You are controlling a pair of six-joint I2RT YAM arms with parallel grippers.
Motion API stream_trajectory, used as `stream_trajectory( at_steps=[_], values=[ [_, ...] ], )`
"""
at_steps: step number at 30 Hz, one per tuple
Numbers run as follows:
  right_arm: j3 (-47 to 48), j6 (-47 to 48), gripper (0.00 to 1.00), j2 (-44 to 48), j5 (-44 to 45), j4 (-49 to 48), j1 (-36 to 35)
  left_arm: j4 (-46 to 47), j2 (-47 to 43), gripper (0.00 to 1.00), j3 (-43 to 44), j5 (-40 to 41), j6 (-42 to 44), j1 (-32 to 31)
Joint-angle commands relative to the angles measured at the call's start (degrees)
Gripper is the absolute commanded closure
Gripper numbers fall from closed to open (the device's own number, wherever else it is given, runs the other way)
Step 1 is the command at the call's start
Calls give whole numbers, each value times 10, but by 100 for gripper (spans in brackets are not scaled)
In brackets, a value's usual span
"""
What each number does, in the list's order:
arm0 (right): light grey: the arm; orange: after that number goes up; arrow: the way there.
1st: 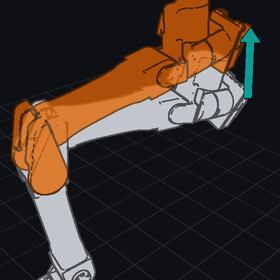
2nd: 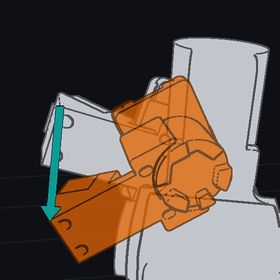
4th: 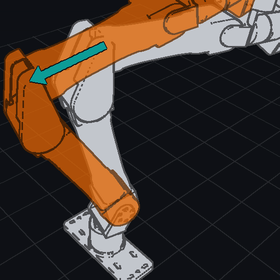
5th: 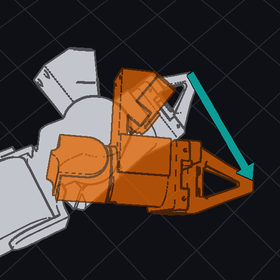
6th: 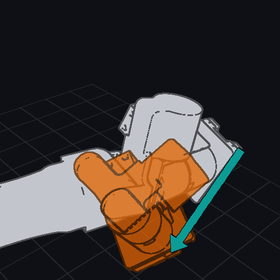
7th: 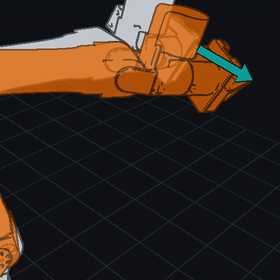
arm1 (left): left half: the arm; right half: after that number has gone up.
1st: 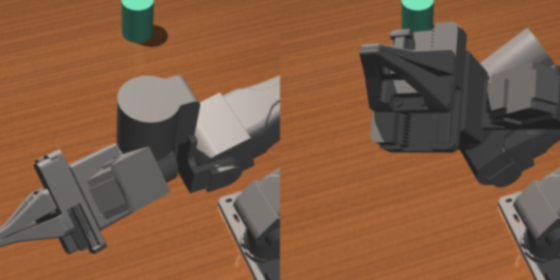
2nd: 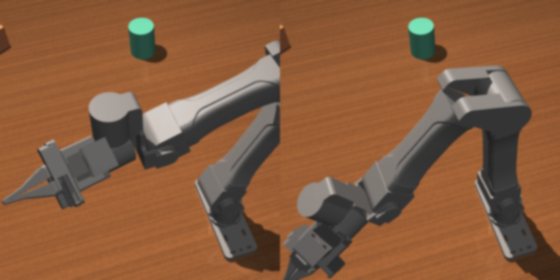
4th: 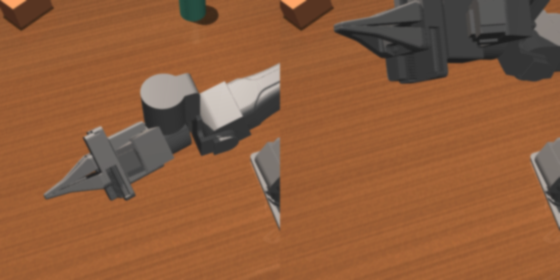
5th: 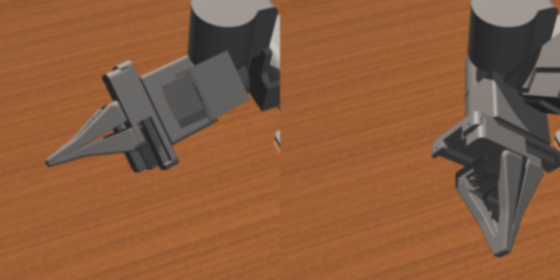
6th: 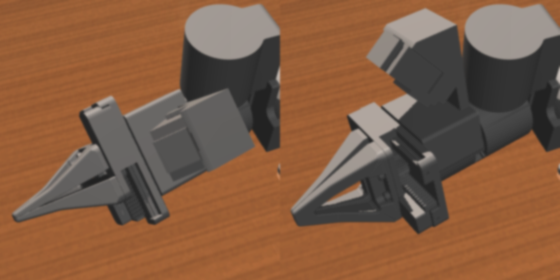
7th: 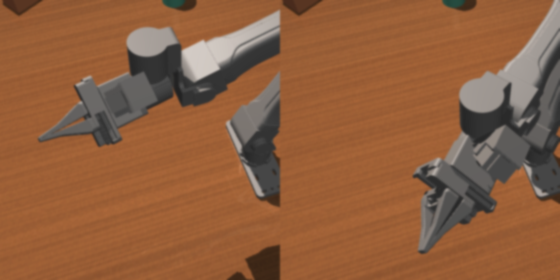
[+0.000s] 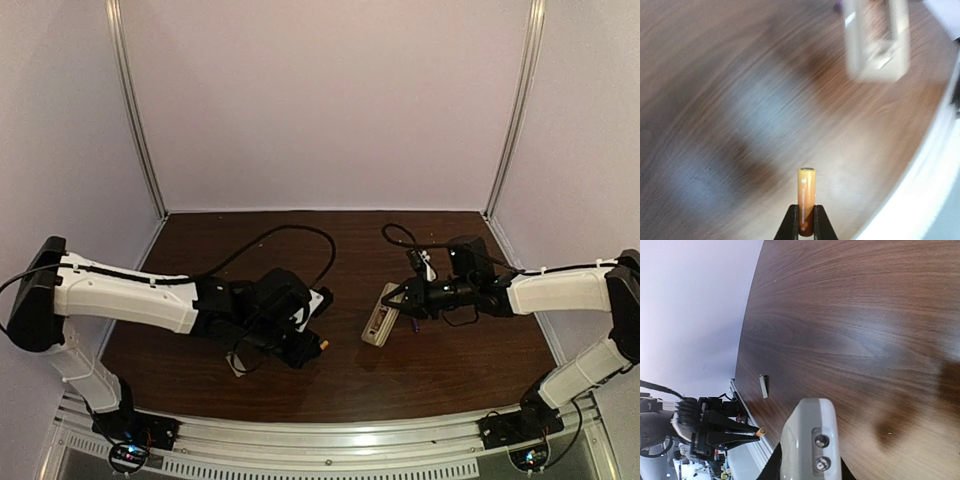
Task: Load the batteries into the remote control
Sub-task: Pick up the battery from the center of the board, then place the battery in the battery compartment.
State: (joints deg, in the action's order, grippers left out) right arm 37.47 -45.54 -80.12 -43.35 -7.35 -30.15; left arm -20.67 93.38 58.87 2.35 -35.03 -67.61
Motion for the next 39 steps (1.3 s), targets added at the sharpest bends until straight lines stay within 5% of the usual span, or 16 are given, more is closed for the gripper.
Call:
stream_trajectory(
  at_steps=[1,20,39],
  values=[
    [-25,-90,100,-22,7,-142,-42,38,-49,100,-9,-58,-50,-3],
    [-75,-254,100,-96,103,-326,-142,2,8,100,72,-81,-80,-3],
    [-83,-316,100,-150,129,-423,-200,-80,63,100,112,-62,-120,3]
  ],
)
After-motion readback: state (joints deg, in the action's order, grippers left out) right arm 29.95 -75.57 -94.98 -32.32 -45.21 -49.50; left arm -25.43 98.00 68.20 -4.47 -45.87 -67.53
